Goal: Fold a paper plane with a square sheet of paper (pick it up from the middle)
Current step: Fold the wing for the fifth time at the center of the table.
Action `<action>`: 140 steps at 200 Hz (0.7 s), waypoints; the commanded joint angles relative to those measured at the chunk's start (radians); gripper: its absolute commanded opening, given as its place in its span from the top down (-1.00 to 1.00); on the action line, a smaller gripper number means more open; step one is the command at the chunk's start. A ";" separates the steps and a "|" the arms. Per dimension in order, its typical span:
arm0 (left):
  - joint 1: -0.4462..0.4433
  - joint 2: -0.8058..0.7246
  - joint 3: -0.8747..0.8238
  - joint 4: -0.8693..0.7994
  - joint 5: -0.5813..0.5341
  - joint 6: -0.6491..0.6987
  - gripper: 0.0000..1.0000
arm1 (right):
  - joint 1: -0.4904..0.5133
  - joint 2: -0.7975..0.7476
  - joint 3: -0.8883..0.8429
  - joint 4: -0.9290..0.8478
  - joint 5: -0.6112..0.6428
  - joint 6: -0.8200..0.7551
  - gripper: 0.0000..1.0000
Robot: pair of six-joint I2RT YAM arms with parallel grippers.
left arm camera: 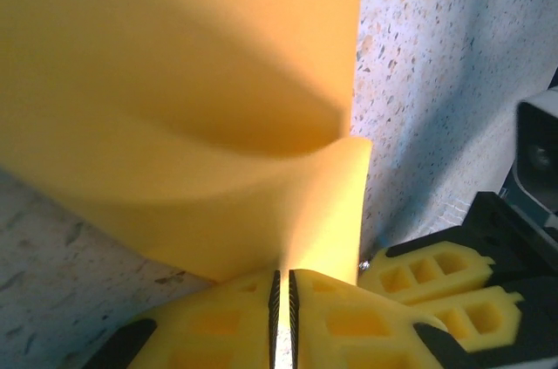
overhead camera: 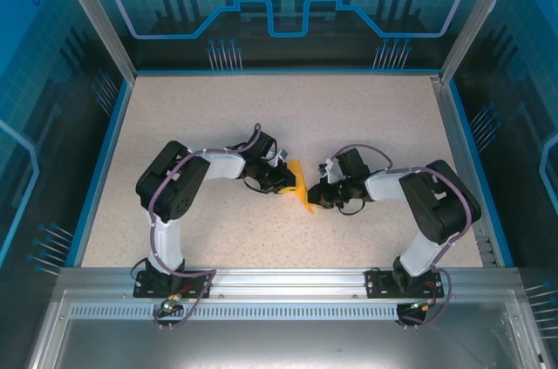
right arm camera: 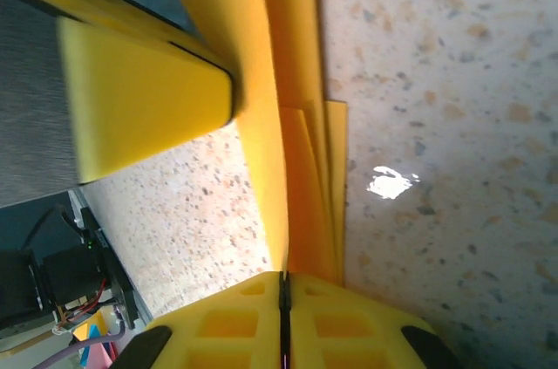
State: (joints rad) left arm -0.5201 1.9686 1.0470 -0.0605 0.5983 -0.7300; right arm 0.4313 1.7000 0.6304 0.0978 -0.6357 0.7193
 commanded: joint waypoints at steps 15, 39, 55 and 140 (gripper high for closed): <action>0.003 0.027 -0.002 -0.103 -0.065 0.006 0.69 | 0.015 0.057 0.011 -0.049 -0.011 -0.023 0.85; 0.004 0.020 0.005 -0.102 -0.054 0.006 0.69 | 0.018 0.051 0.018 -0.048 -0.015 -0.023 0.85; 0.003 0.013 0.014 -0.113 -0.058 0.010 0.68 | 0.020 0.026 0.025 -0.067 -0.015 -0.028 0.82; 0.004 0.036 0.035 -0.170 -0.087 0.018 0.69 | 0.040 -0.198 0.030 -0.226 0.157 -0.055 0.61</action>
State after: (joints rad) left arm -0.5201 1.9713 1.0775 -0.1307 0.5804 -0.7300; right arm 0.4465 1.6142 0.6518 -0.0265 -0.5850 0.6857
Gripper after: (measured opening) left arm 0.157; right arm 0.180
